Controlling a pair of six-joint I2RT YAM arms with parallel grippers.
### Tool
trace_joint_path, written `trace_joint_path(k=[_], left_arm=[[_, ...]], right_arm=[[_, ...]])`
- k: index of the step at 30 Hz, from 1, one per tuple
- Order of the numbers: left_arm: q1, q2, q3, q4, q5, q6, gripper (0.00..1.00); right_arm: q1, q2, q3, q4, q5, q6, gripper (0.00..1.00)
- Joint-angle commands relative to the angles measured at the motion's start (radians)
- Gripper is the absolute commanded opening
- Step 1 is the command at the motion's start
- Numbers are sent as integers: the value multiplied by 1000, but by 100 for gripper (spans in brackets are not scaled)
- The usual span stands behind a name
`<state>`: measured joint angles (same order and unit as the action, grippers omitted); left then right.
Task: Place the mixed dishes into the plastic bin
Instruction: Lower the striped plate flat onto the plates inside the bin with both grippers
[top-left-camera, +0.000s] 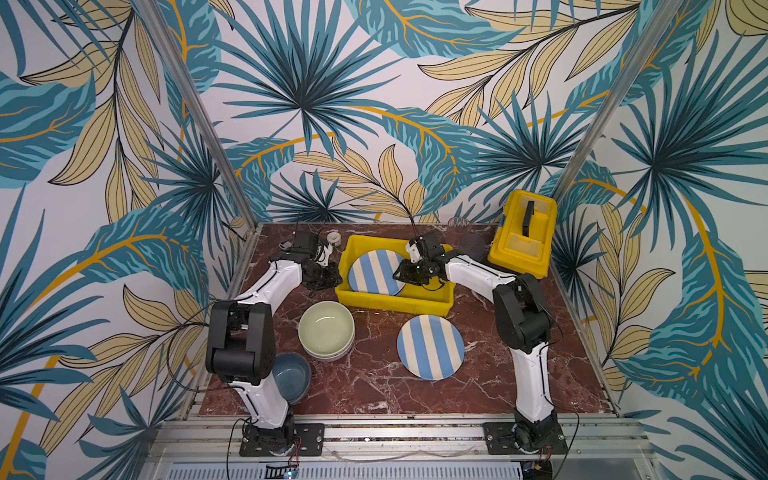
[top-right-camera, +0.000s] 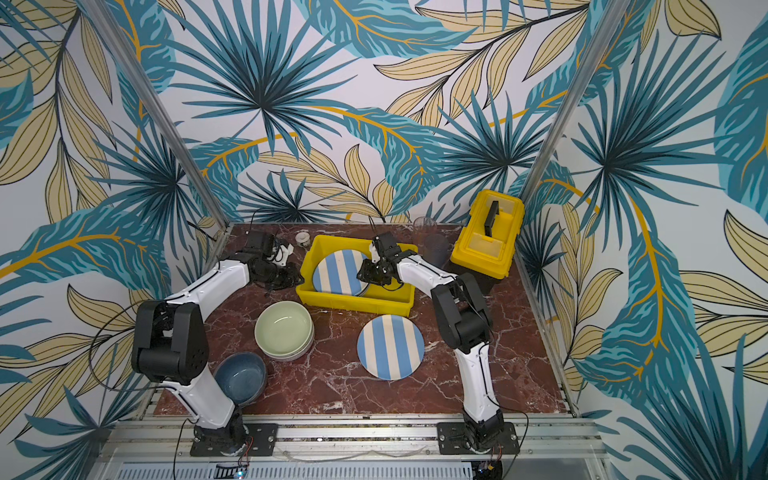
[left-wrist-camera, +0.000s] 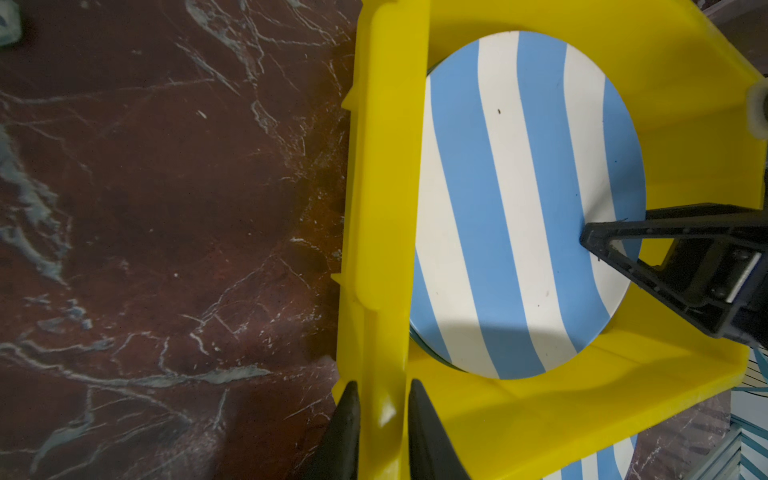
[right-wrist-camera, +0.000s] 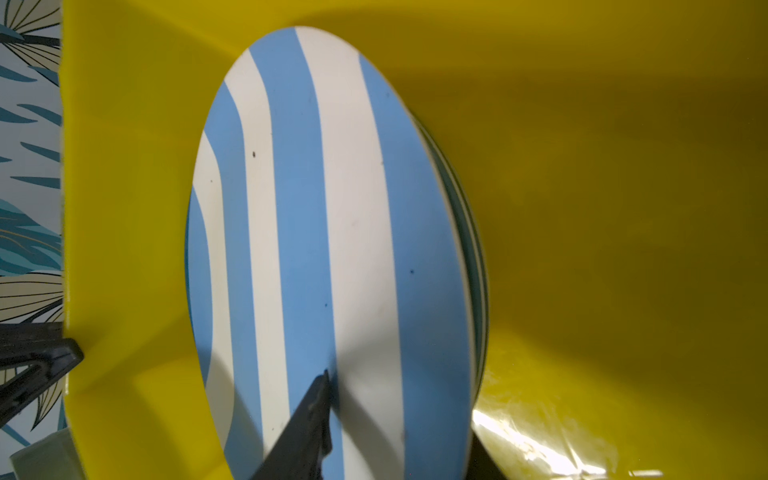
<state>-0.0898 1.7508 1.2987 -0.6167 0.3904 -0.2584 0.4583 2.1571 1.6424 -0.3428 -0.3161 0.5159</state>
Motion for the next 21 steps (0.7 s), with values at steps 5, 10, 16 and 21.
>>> trace_joint_path(k=[5, 10, 16, 21], left_arm=[[2, -1, 4, 15, 11, -4, 23], [2, -1, 0, 15, 10, -3, 23], [3, -6, 0, 15, 9, -2, 23], [2, -6, 2, 15, 10, -1, 23]], right_arm=[[14, 7, 4, -88, 64, -33, 45], [13, -21, 4, -99, 90, -42, 47], [13, -41, 24, -139, 120, -47, 50], [14, -60, 39, -168, 141, -54, 54]])
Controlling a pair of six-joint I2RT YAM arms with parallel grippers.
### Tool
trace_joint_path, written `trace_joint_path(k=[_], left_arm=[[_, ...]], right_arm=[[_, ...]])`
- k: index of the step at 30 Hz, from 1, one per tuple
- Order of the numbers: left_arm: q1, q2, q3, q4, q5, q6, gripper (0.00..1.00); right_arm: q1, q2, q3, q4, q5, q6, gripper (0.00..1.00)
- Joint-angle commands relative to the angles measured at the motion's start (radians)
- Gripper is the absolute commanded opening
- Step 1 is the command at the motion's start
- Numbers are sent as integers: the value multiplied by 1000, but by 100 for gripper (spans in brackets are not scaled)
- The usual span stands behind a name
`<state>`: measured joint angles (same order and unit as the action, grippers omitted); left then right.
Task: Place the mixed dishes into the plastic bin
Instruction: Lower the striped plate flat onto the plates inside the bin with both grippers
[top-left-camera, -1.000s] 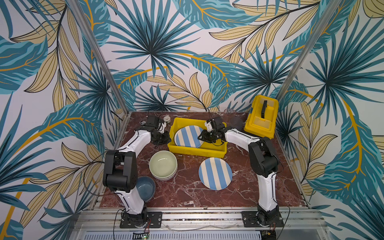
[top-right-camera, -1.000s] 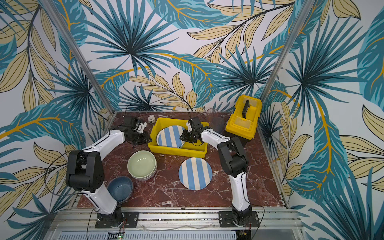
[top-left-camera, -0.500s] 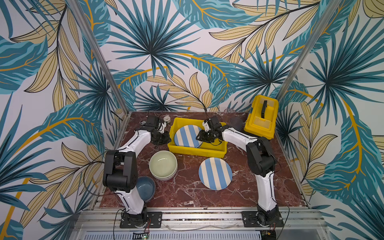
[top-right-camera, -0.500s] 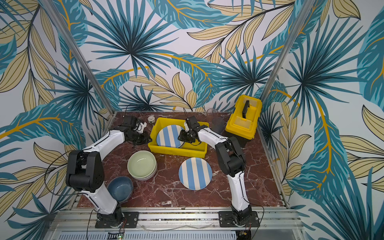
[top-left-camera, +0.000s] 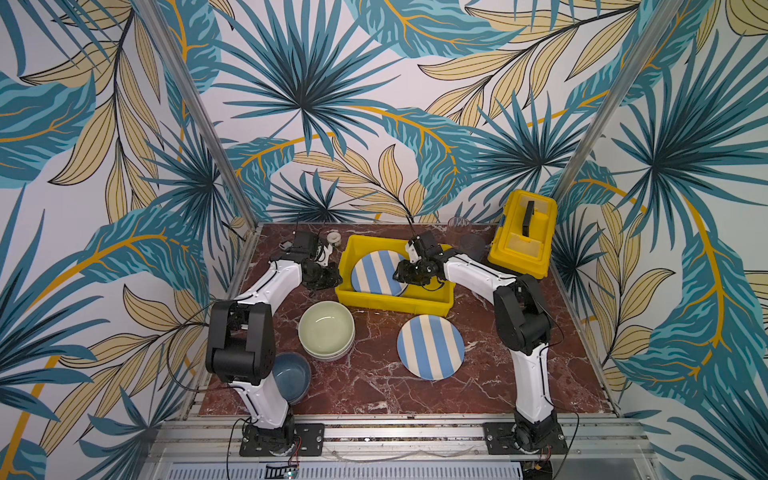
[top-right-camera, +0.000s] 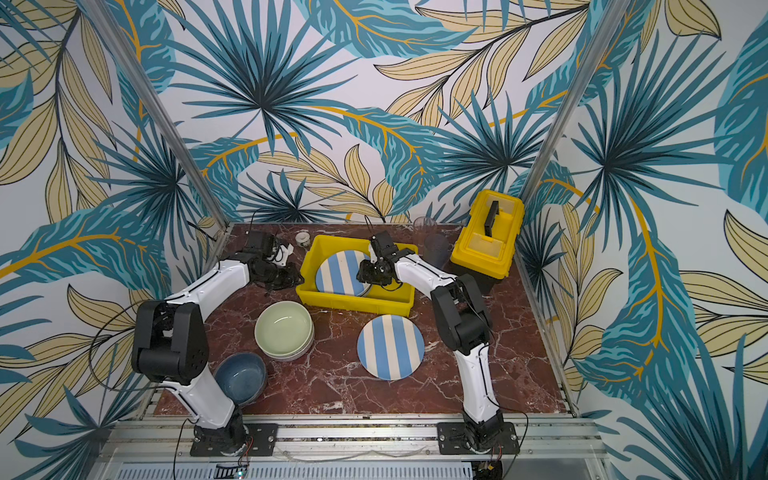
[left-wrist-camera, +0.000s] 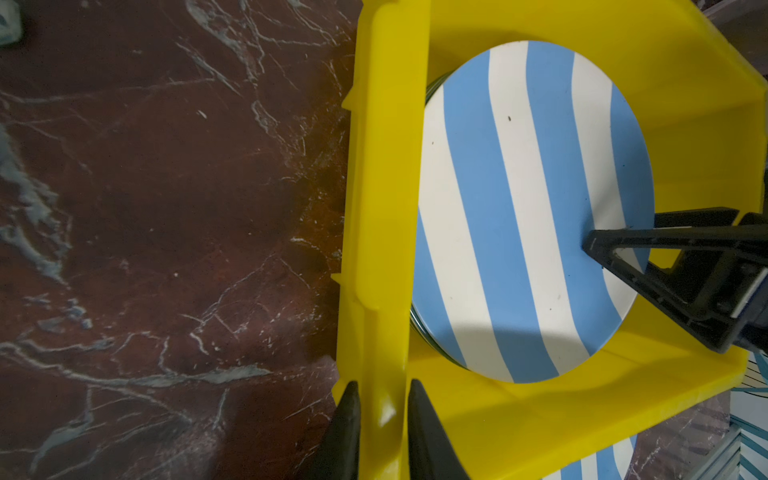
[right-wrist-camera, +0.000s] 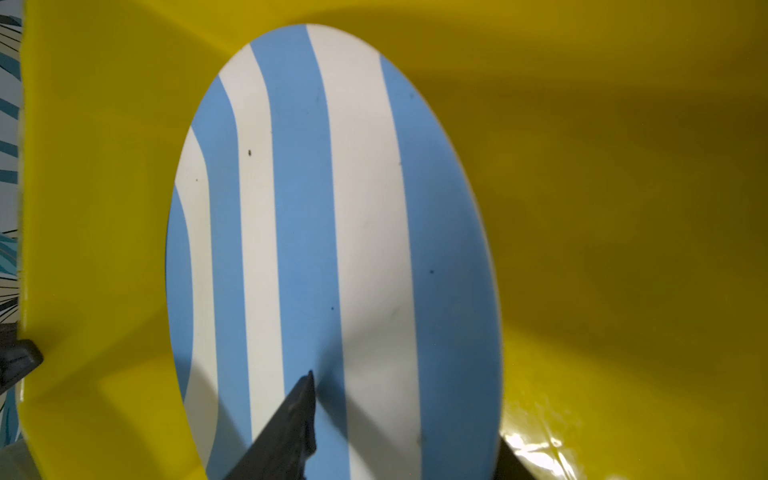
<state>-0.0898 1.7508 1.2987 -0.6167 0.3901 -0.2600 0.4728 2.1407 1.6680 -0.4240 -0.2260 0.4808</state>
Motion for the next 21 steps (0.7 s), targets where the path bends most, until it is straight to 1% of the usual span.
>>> trace_joint_path(k=[1, 10, 21], left_arm=[[2, -5, 1, 15, 11, 1, 23], [3, -5, 0, 15, 9, 8, 23], [2, -14, 3, 14, 13, 8, 23]], right_arm=[[-1, -45, 17, -93, 55, -20, 54], [0, -68, 36, -96, 37, -21, 57], [0, -85, 71, -202, 142, -45, 58]])
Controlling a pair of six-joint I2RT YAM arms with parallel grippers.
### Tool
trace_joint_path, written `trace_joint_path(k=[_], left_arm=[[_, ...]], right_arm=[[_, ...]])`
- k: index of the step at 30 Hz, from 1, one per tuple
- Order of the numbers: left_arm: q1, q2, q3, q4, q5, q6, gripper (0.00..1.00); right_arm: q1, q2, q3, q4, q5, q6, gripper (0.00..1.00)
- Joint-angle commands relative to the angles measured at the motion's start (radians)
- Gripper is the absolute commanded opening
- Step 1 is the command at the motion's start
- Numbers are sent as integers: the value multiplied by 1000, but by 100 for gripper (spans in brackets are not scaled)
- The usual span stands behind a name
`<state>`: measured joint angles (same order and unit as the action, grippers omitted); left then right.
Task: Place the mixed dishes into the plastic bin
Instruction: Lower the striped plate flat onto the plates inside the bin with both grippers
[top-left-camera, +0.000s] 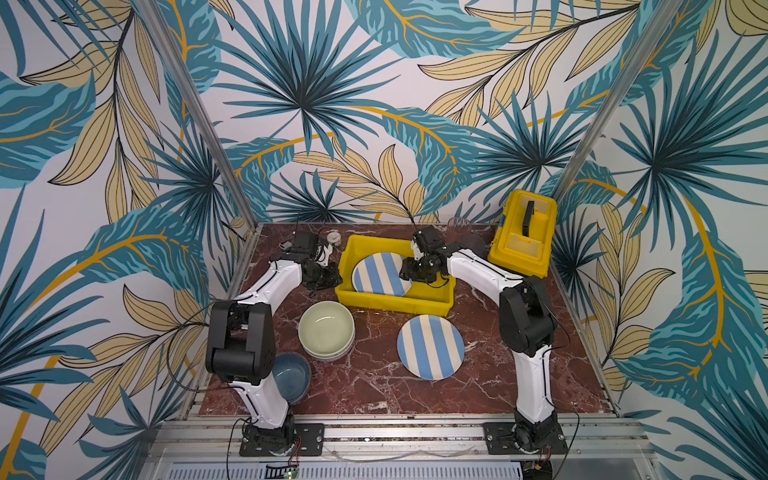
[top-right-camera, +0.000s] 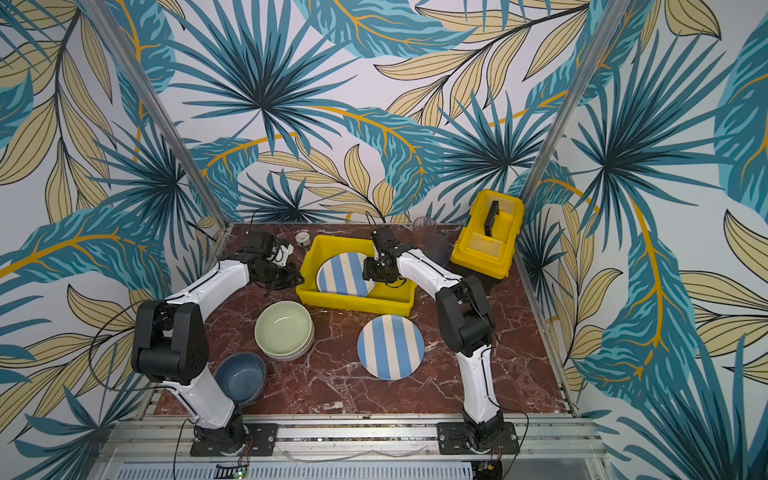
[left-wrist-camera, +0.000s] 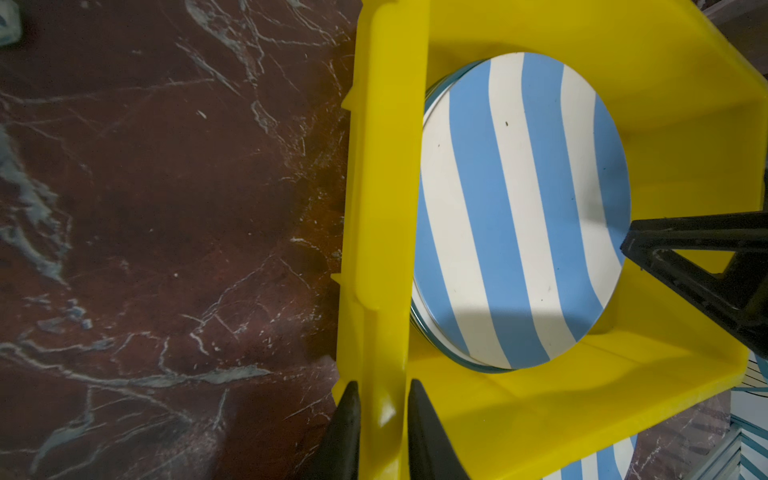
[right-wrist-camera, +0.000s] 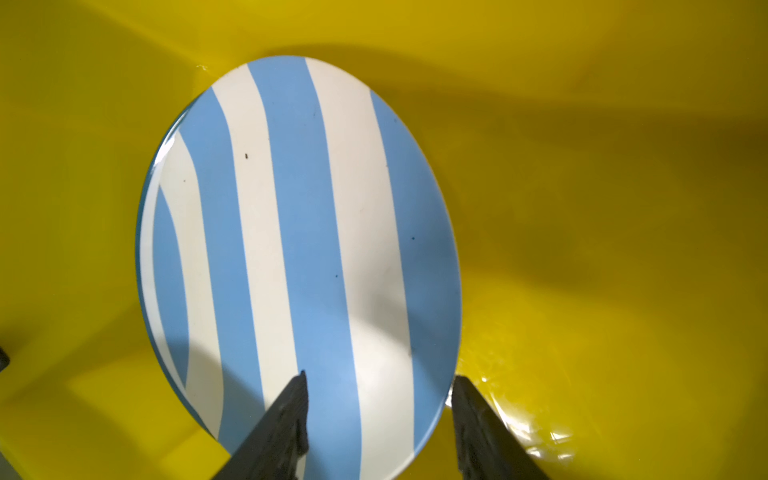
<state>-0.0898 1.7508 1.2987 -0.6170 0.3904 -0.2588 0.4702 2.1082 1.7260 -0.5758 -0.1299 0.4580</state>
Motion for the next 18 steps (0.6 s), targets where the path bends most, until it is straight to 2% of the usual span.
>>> trace_joint_path(k=[1, 13, 15, 18], left_arm=[[2, -18, 3, 14, 13, 6, 23], [2, -43, 7, 5, 20, 4, 23], [3, -46, 1, 5, 19, 3, 23], [3, -47, 0, 3, 21, 4, 23]], right_arm=[[2, -54, 12, -58, 55, -24, 58], [5, -31, 23, -67, 86, -27, 60], [11, -12, 43, -86, 132, -35, 63], [15, 19, 66, -91, 137, -33, 66]])
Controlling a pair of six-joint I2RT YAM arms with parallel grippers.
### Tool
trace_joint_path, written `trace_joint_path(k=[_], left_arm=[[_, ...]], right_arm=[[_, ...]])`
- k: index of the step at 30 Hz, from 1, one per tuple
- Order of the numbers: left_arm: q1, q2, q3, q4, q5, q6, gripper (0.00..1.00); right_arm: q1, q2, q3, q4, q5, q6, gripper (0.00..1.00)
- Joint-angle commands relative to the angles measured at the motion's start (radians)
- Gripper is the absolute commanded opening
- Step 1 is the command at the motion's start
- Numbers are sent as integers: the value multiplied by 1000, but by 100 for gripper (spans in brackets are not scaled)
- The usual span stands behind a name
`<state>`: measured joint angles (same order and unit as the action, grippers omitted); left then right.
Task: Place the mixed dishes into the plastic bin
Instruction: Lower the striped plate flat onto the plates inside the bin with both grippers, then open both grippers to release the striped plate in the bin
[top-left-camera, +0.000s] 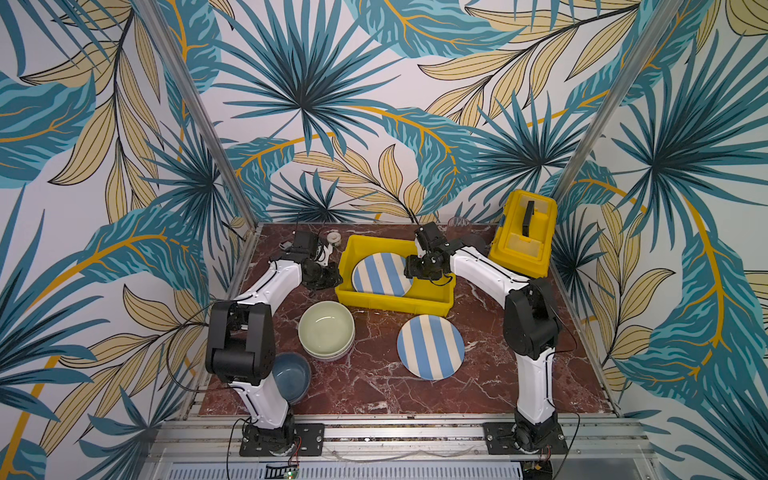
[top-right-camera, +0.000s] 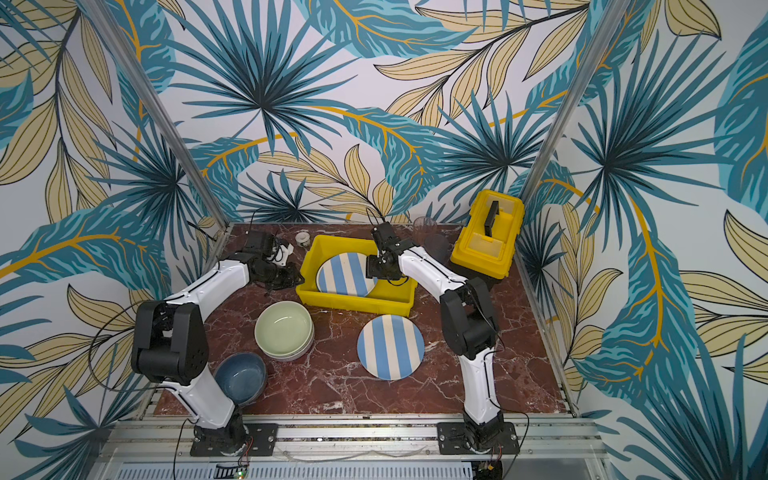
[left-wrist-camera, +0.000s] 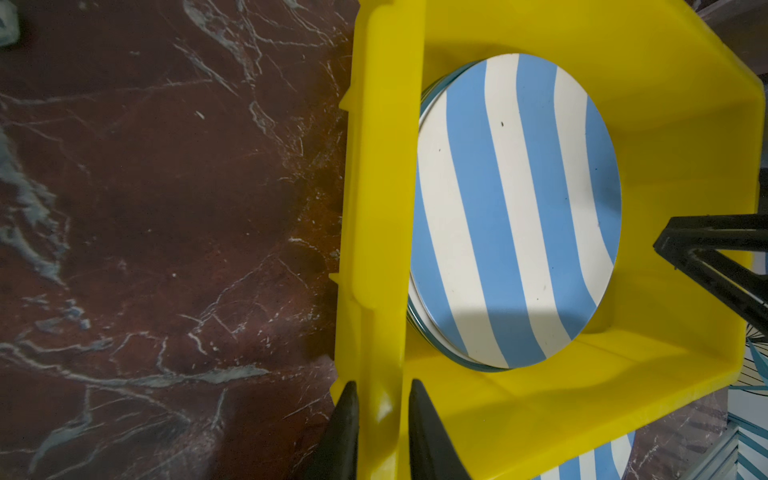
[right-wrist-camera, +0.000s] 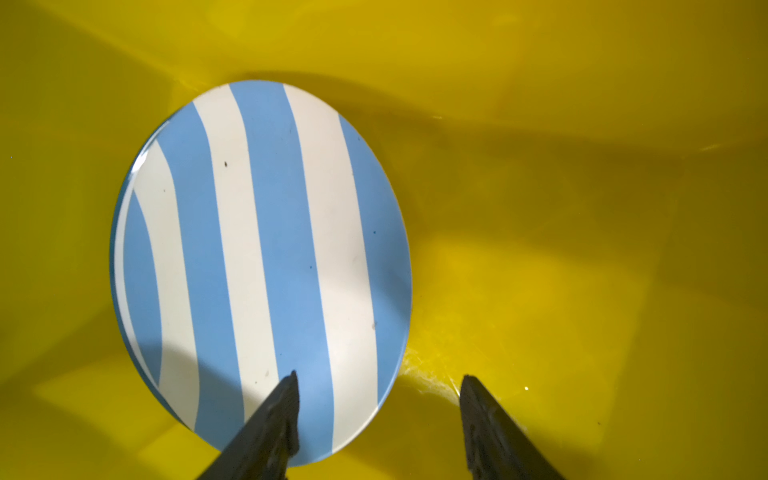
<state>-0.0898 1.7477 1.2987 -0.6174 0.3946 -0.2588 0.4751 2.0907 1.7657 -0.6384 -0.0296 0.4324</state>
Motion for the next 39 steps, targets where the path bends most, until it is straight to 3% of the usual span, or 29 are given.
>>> trace_joint_path(k=[1, 30, 39], left_arm=[[2, -45, 0, 3, 17, 6, 23], [2, -46, -9, 3, 44, 13, 23], [4, -94, 13, -31, 3, 7, 28]], right_arm=[[11, 47, 30, -21, 30, -5, 67], [76, 227, 209, -6, -120, 58, 69], [72, 141, 159, -50, -10, 23, 71]])
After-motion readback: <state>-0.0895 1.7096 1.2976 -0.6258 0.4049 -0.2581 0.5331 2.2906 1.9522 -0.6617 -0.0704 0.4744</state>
